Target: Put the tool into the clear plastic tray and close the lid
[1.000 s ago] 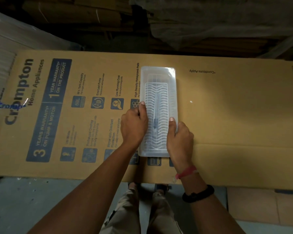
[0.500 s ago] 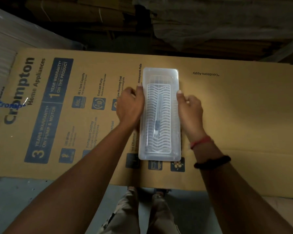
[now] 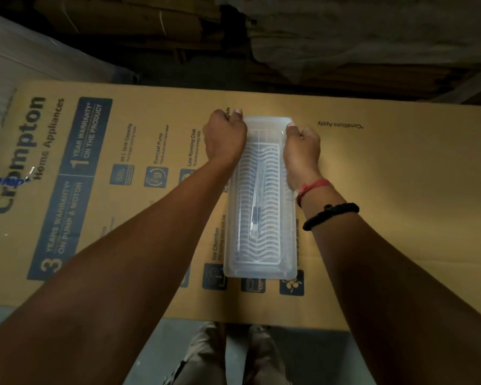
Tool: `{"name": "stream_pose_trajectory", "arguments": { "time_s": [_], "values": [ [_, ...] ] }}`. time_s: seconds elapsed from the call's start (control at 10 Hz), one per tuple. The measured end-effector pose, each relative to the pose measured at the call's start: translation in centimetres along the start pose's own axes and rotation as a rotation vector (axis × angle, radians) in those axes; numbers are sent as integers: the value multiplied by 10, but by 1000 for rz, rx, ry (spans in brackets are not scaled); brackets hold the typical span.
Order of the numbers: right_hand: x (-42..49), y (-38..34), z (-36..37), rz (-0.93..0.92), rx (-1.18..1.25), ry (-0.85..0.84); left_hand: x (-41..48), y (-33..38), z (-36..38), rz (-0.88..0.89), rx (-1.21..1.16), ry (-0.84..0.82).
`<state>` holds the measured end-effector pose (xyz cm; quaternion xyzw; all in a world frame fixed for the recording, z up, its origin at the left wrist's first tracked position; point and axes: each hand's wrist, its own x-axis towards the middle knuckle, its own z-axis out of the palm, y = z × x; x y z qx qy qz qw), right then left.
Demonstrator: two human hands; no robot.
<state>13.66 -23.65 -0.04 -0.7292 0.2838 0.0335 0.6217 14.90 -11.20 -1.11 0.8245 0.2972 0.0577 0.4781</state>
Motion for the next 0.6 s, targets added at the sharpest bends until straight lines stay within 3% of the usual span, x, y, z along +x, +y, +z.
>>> {"name": "stream_pose_trajectory", "arguments": {
  "time_s": [0.3, 0.4, 0.5, 0.6],
  "values": [
    [-5, -3, -4, -55, -81, 18, -9, 5, -5, -8, -67, -43],
    [-9, -1, -6, -258, -297, 14, -11, 5, -9, 0, -110, -53],
    [-16, -1, -11, -488, -674, -9, -15, 9, -19, 88, -22, -37],
    [-21, -3, -14, -701, -931, 21, -23, 14, -28, 336, 135, 27]
  ]
}}
